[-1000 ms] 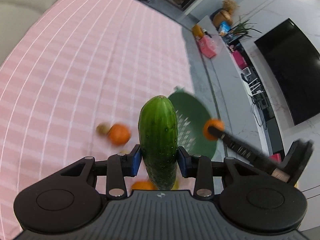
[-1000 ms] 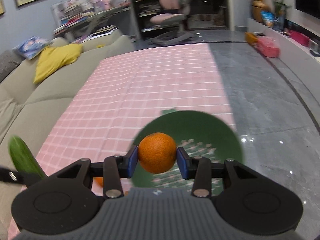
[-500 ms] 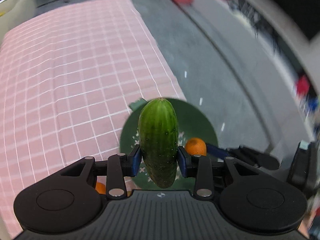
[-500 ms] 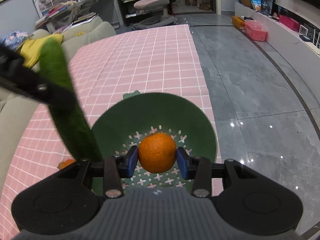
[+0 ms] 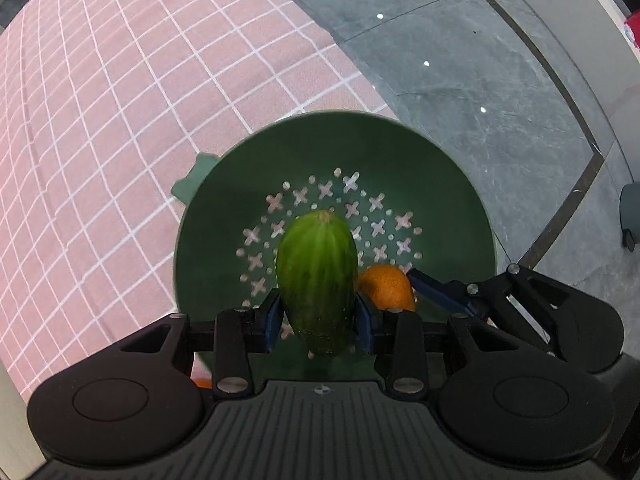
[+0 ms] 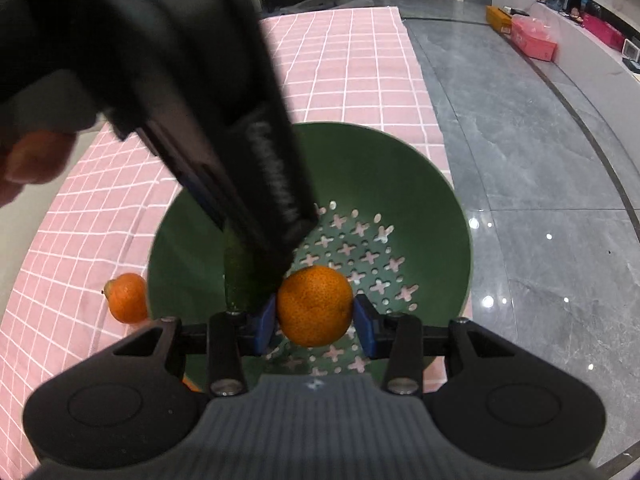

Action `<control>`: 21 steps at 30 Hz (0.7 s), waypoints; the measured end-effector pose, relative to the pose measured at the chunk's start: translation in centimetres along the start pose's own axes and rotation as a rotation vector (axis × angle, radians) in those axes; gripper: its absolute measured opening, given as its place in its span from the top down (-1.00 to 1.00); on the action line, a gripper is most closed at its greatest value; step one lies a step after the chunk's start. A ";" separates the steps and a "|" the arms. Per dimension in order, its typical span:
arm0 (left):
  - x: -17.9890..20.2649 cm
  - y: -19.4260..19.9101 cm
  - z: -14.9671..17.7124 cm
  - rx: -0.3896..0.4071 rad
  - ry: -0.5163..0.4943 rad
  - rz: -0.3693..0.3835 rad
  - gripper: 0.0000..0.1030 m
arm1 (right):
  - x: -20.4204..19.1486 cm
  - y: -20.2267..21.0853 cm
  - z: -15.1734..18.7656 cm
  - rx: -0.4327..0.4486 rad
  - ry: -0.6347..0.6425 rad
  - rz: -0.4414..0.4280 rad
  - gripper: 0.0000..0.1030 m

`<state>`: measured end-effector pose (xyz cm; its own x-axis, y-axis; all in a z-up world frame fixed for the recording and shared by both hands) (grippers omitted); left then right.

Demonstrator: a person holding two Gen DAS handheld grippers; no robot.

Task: Organize fruits
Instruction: 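Carry cucumber and orange into the green colander and open both tools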

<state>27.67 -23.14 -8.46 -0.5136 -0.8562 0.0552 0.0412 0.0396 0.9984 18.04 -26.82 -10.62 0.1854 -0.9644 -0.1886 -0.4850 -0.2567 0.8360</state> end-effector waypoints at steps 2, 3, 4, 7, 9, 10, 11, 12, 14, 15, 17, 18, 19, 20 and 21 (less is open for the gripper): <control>0.0 -0.2 -0.4 -0.008 0.002 0.006 0.17 | 0.3 -0.3 -0.1 -0.007 -0.004 0.002 0.24; 0.0 -0.2 -0.6 -0.009 0.006 0.006 0.17 | 0.6 -0.5 0.0 -0.014 -0.007 0.003 0.24; -0.1 -0.5 -0.8 -0.013 0.013 0.009 0.17 | 0.6 -0.6 0.0 -0.009 0.005 0.008 0.24; -0.3 -1.1 -1.1 -0.010 0.029 0.009 0.16 | 0.4 -0.9 -0.1 -0.004 0.045 0.028 0.24; -0.5 -1.3 -1.2 -0.007 0.050 0.015 0.15 | 0.2 -1.0 -0.1 -0.002 0.063 0.043 0.23; -0.6 -1.3 -1.2 -0.006 0.056 0.017 0.13 | 0.2 -0.9 -0.2 -0.002 0.070 0.045 0.22; -0.7 -1.2 -1.1 0.000 0.056 0.022 0.05 | 0.0 -0.8 -0.1 0.000 0.075 0.046 0.21; -0.8 -1.1 -1.1 0.004 0.060 0.032 -0.08 | 0.0 -0.7 -0.1 0.001 0.077 0.048 0.17; -1.2 0.1 -1.0 0.045 0.064 0.043 -0.22 | 0.2 -0.2 -0.3 0.018 0.075 0.058 0.02; -1.3 0.7 -0.9 0.068 0.073 0.045 -0.29 | 0.4 0.1 -0.5 0.026 0.068 0.063 0.02; -2.2 2.8 0.0 0.109 0.100 0.068 -0.31 | 0.9 0.7 -0.9 0.042 0.046 0.067 0.02; -2.6 3.9 0.6 0.138 0.117 0.081 -0.31 | 1.1 1.2 -1.1 0.053 0.033 0.071 0.02; -2.9 4.9 1.2 0.169 0.134 0.092 -0.31 | 1.3 1.7 -1.3 0.065 0.023 0.074 0.02; -3.5 6.4 2.3 0.216 0.158 0.110 -0.32 | 1.4 2.1 -1.5 0.076 0.016 0.075 0.02; -3.9 7.6 3.5 0.262 0.178 0.123 -0.36 | 1.4 2.8 -1.7 0.091 0.008 0.072 0.02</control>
Point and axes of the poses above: each gripper's, at about its wrist camera, not at the fingertips, and y roughly against the way its jaws point, x to its right, z to its underside, the point moved 4 cm from there along -y, roughly the way its jaws point
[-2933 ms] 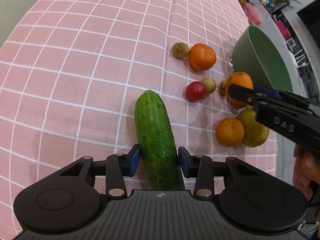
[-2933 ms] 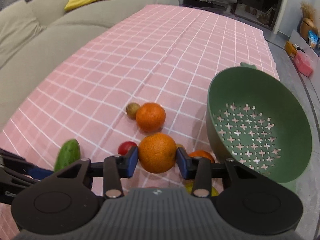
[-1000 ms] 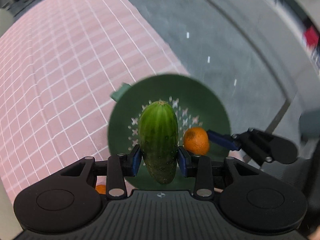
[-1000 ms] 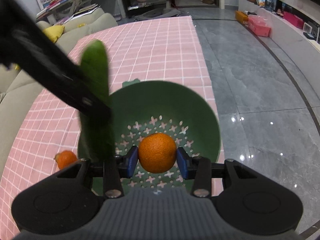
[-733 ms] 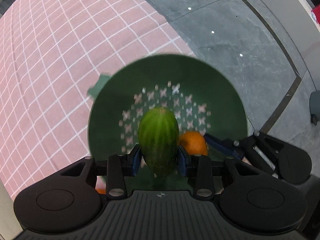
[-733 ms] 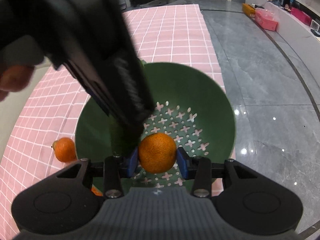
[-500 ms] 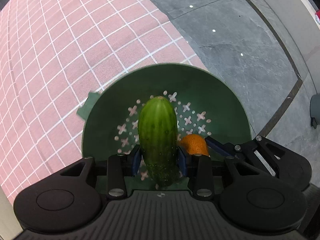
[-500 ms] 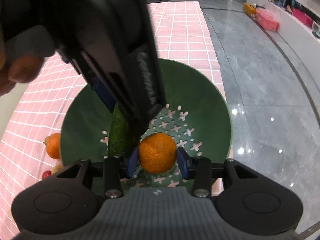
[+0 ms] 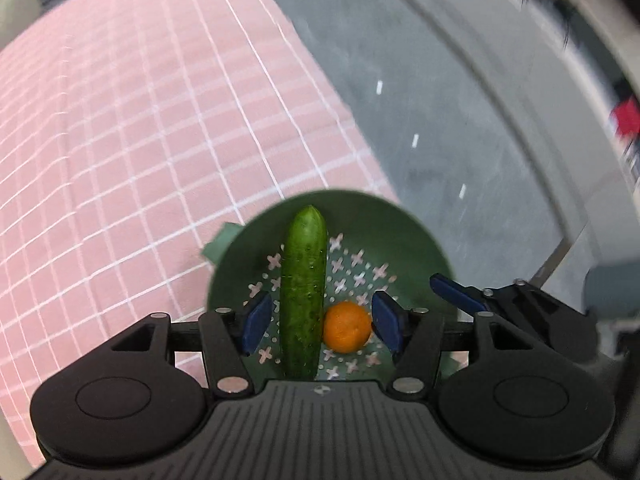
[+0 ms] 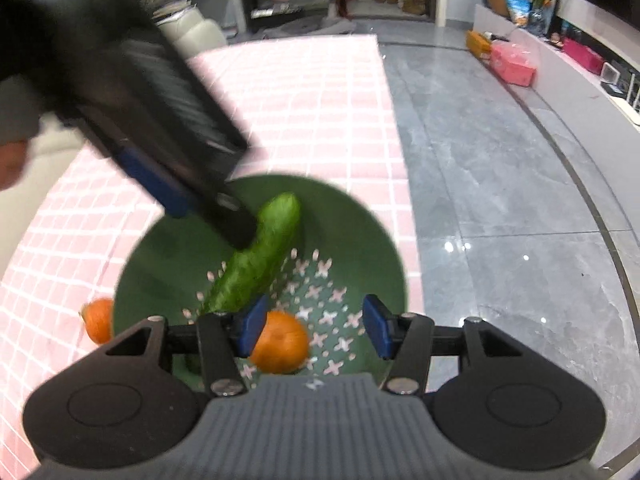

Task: Organize fruits
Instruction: 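Carry cucumber and orange into the green colander and open both tools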

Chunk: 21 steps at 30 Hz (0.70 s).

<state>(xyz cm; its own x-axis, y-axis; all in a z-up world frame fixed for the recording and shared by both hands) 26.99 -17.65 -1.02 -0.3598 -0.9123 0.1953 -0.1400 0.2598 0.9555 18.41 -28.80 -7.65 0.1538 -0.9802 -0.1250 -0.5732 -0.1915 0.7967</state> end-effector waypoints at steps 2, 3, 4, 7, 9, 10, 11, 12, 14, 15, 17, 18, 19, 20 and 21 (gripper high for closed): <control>-1.2 3.1 2.3 0.097 0.031 0.003 -0.50 | 0.1 1.2 -0.5 0.028 -0.010 -0.010 0.02; -1.6 4.3 3.5 0.136 0.040 -0.008 -0.51 | -0.1 1.8 -0.7 0.044 -0.012 -0.018 0.02; -2.2 5.6 5.2 0.182 0.046 -0.017 -0.52 | -0.2 2.3 -0.7 0.055 -0.010 -0.024 0.02; -4.0 8.0 11.0 0.271 0.080 -0.052 -0.56 | -1.1 4.1 -0.5 0.082 0.006 -0.037 0.02; -5.0 8.3 14.5 0.298 0.106 -0.075 -0.56 | -1.4 5.0 -0.2 0.092 0.016 -0.052 0.02; -5.6 8.3 16.6 0.320 0.123 -0.089 -0.56 | -1.8 5.4 0.2 0.094 0.020 -0.058 0.02; -6.0 8.2 18.2 0.344 0.135 -0.104 -0.53 | -2.1 6.3 0.9 0.097 0.026 -0.067 0.02; -6.4 8.1 19.8 0.376 0.150 -0.126 -0.51 | -2.3 6.9 1.5 0.100 0.029 -0.073 0.02; -6.7 7.8 22.4 0.435 0.163 -0.152 -0.51 | -2.9 8.6 3.0 0.103 0.033 -0.082 0.02; -6.7 7.5 23.2 0.462 0.163 -0.156 -0.51 | -3.2 9.4 4.0 0.106 0.033 -0.086 0.02; -6.9 6.9 24.4 0.502 0.169 -0.156 -0.51 | -3.5 10.4 5.3 0.105 0.025 -0.090 0.02; -7.1 6.4 24.9 0.514 0.179 -0.151 -0.51 | -3.7 10.8 6.0 0.103 0.020 -0.094 0.01; -7.2 5.6 25.2 0.522 0.194 -0.137 -0.51 | -3.9 11.0 6.8 0.098 0.014 -0.097 0.01; -6.9 5.0 25.3 0.519 0.198 -0.125 -0.51 | -4.1 11.0 7.4 0.091 0.011 -0.098 0.01; -6.7 4.5 25.5 0.508 0.191 -0.116 -0.51 | -4.3 10.8 8.2 0.076 0.010 -0.097 0.01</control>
Point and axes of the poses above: each gripper's, at about its wrist camera, not at the fingertips, and y roughly against the way its jaws point, x to its right, z to its underside, the point moved 4 cm from there along -y, roughly the way its jaws point
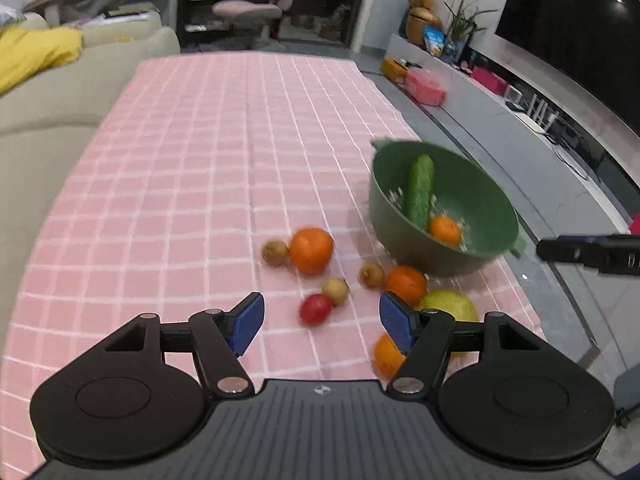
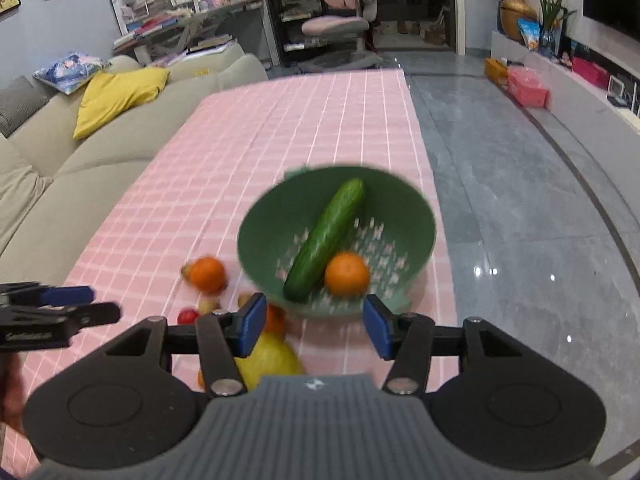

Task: Organize fruits
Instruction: 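Carry cucumber and orange into the green colander and open both tools, then grasp an orange with the left tool while the right tool grasps a small brown kiwi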

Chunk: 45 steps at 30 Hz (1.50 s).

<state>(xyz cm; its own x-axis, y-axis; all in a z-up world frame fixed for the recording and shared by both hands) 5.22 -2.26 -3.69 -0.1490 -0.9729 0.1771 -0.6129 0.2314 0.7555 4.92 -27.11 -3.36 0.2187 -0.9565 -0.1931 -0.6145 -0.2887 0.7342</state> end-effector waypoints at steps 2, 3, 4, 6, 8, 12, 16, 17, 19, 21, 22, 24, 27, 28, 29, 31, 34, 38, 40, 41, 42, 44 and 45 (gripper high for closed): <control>0.8 -0.9 0.2 -0.030 -0.036 0.011 -0.51 | -0.4 -0.8 1.6 -0.040 0.003 0.005 0.01; 1.0 -0.9 0.4 -0.041 -0.051 0.013 -0.48 | -0.5 -1.4 2.4 -0.063 0.008 0.005 0.01; 1.2 -1.2 0.8 -0.050 -0.061 0.011 -0.47 | -0.8 -2.0 3.0 -0.087 0.016 0.001 0.01; 1.4 -1.5 1.5 -0.067 -0.081 0.008 -0.46 | -1.3 -3.0 3.4 -0.117 0.021 -0.008 0.01; 1.3 -1.7 1.9 -0.085 -0.080 0.024 -0.46 | -1.6 -3.8 3.4 -0.135 0.025 -0.024 0.01; 1.4 -2.6 2.4 -0.111 -0.091 0.034 -0.46 | -2.3 -4.4 3.0 -0.141 0.024 -0.045 -0.03; 3.0 -3.0 2.8 -0.100 -0.173 0.055 -0.46 | -2.5 -5.0 2.7 -0.148 -0.009 -0.063 -0.06; 3.5 -3.4 3.0 -0.103 -0.194 0.066 -0.46 | -2.4 -5.3 2.7 -0.155 -0.023 -0.069 -0.06; 4.6 -4.0 3.6 -0.113 -0.241 0.086 -0.46 | -2.2 -5.8 2.8 -0.170 -0.046 -0.077 -0.06; 5.4 -4.5 4.3 -0.126 -0.283 0.099 -0.46 | -2.2 -6.1 3.0 -0.185 -0.059 -0.084 -0.06; 5.8 -4.7 4.6 -0.130 -0.304 0.105 -0.46 | -2.2 -6.3 3.0 -0.191 -0.062 -0.088 -0.06; 6.3 -5.1 5.0 -0.134 -0.326 0.113 -0.46 | -2.3 -6.7 3.2 -0.200 -0.067 -0.093 -0.06; 6.5 -5.7 5.3 -0.136 -0.335 0.110 -0.46 | -2.5 -7.0 3.2 -0.207 -0.066 -0.099 -0.06; 6.4 -5.9 5.3 -0.136 -0.331 0.107 -0.46 | -2.6 -7.1 3.2 -0.210 -0.064 -0.099 -0.06; 6.3 -6.0 5.2 -0.132 -0.324 0.102 -0.46 | -2.6 -7.2 3.1 -0.212 -0.064 -0.099 -0.06; 6.2 -6.3 5.0 -0.134 -0.316 0.111 -0.45 | -2.6 -7.5 3.1 -0.218 -0.063 -0.097 -0.07; 6.1 -6.7 4.9 -0.138 -0.319 0.120 -0.38 | -2.5 -7.8 3.1 -0.224 -0.064 -0.093 -0.06; 6.2 -6.9 4.8 -0.132 -0.333 0.122 -0.38 | -2.2 -8.1 3.0 -0.225 -0.070 -0.085 -0.06; 6.1 -7.0 4.8 -0.127 -0.330 0.125 -0.38 | -1.9 -8.1 2.8 -0.221 -0.075 -0.082 -0.06; 6.1 -7.2 4.8 -0.127 -0.330 0.128 -0.38 | -1.8 -8.1 2.8 -0.220 -0.079 -0.081 -0.06; 6.1 -7.4 4.8 -0.128 -0.332 0.129 -0.38 | -1.7 -8.1 2.7 -0.218 -0.083 -0.080 -0.06; 6.2 -7.8 5.0 -0.131 -0.345 0.128 -0.37 | -1.6 -8.1 2.6 -0.216 -0.086 -0.080 -0.07; 6.3 -7.9 5.1 -0.132 -0.354 0.127 -0.35 | -1.6 -8.0 2.6 -0.216 -0.085 -0.081 -0.07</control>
Point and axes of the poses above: each gripper's, at about its wrist camera, not at the fingertips, and y roughly against the way its jaws point, x to its right, z to its underside, the point moved 4 cm from there along -y, roughly the way its jaws point
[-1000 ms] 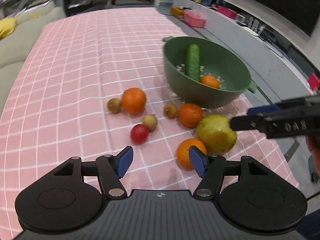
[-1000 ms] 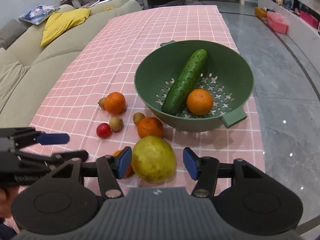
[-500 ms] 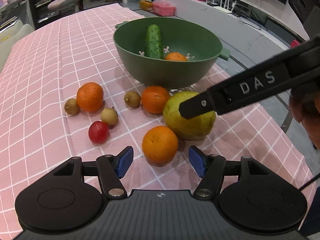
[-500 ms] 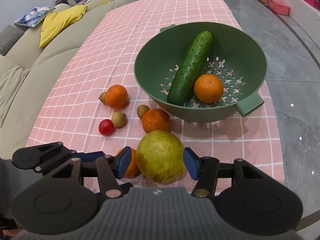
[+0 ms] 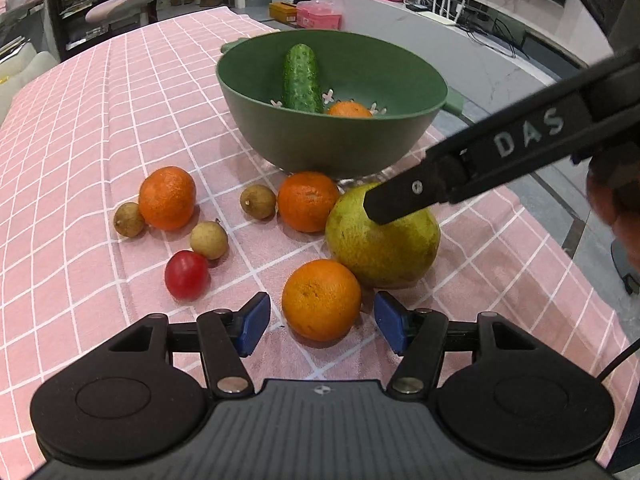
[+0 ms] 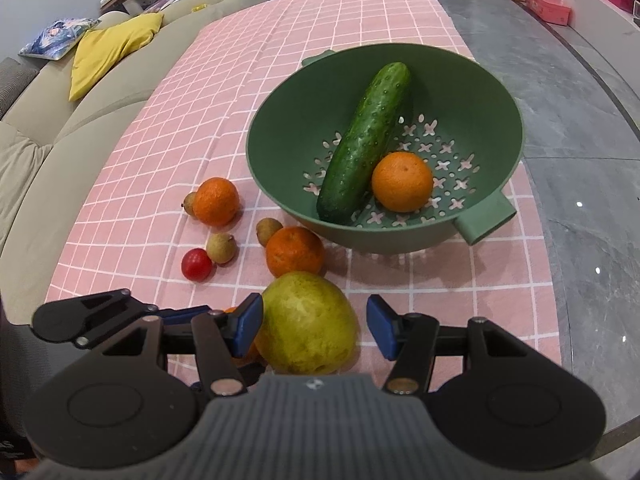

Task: Organize fruits
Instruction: 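Grasp an orange with the left tool while the right tool grasps a small brown kiwi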

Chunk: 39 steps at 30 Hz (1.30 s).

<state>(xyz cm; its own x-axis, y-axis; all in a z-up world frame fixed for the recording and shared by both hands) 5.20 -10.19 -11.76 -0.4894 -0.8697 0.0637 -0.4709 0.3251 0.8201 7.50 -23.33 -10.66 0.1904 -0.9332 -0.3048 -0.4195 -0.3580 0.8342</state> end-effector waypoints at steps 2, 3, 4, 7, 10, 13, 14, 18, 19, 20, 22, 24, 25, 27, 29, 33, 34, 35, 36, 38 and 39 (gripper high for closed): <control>0.2 -0.4 0.1 -0.004 -0.016 -0.003 -0.33 | 0.0 0.0 0.1 -0.001 0.001 0.001 -0.07; 0.3 -0.6 0.1 -0.007 -0.022 -0.003 -0.31 | 0.0 0.0 0.1 -0.003 0.001 0.001 -0.07; 0.3 -0.8 0.1 -0.009 -0.026 -0.008 -0.30 | 0.0 0.0 0.1 -0.004 0.001 0.000 -0.07; 0.3 -0.9 0.1 -0.002 -0.033 -0.013 -0.01 | 0.0 0.1 0.1 -0.001 0.002 0.000 -0.07; 0.1 -0.4 0.0 0.007 -0.030 -0.009 0.05 | -0.1 0.1 0.0 0.001 0.003 -0.001 -0.07; -0.3 0.2 -0.1 0.009 -0.020 -0.001 0.05 | -0.3 0.2 -0.3 0.009 0.006 -0.005 -0.07; -0.7 0.5 -0.1 0.007 -0.010 -0.003 0.05 | -0.5 0.3 -0.4 0.014 0.007 -0.008 -0.07; -2.6 2.0 0.5 -0.005 0.019 -0.041 0.05 | -1.9 0.9 -0.9 0.063 0.046 -0.031 -0.06; -3.4 2.5 0.9 -0.006 0.028 -0.061 0.05 | -2.5 0.9 -1.0 0.076 0.070 -0.036 -0.06; -4.1 2.8 1.2 -0.007 0.040 -0.076 0.05 | -3.0 0.9 -1.1 0.083 0.086 -0.039 -0.06; -5.9 3.6 2.0 -0.009 0.077 -0.102 0.05 | -4.0 0.5 -1.1 0.084 0.109 -0.051 -0.06; -7.3 4.3 2.5 -0.005 0.114 -0.111 0.05 | -4.9 -0.3 -1.0 0.073 0.116 -0.060 -0.06; -8.1 4.7 2.7 0.000 0.134 -0.115 0.05 | -5.3 -0.7 -1.0 0.069 0.119 -0.060 -0.06; -8.9 5.4 2.9 0.012 0.156 -0.121 0.05 | -6.1 -1.5 -1.1 0.063 0.130 -0.057 -0.03; -9.5 6.1 2.9 0.023 0.171 -0.123 0.05 | -6.9 -2.4 -1.2 0.060 0.143 -0.053 0.06; -10.2 7.0 2.8 0.046 0.190 -0.110 0.05 | -8.0 -4.0 -1.6 0.058 0.141 -0.041 0.17; -10.3 7.2 2.8 0.051 0.190 -0.108 0.05 | -8.1 -4.4 -1.8 0.057 0.130 -0.037 0.17; -10.4 7.3 2.7 0.053 0.190 -0.107 0.05 | -8.1 -4.8 -1.9 0.055 0.114 -0.035 0.17; -10.5 7.3 2.7 0.055 0.193 -0.105 0.05 | -8.0 -5.2 -2.0 0.052 0.091 -0.035 0.19; -10.7 7.5 2.7 0.059 0.205 -0.096 0.05 | -7.9 -6.0 -2.4 0.045 0.053 -0.034 0.25; -10.8 7.6 2.6 0.062 0.208 -0.091 0.05 | -7.9 -6.3 -2.5 0.045 0.041 -0.031 0.26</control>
<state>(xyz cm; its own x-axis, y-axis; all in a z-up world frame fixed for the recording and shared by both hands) 4.96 2.62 -7.72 -0.2840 -0.9522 0.1128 -0.5531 0.2588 0.7919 10.89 -13.63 -12.40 0.2396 -0.9198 -0.3108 -0.4520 -0.3890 0.8027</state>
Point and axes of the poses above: each gripper's, at about its wrist camera, not at the fingertips, and y roughly against the way its jaws point, x to its right, z to its underside, the point moved 4 cm from there along -y, roughly the way its jaws point
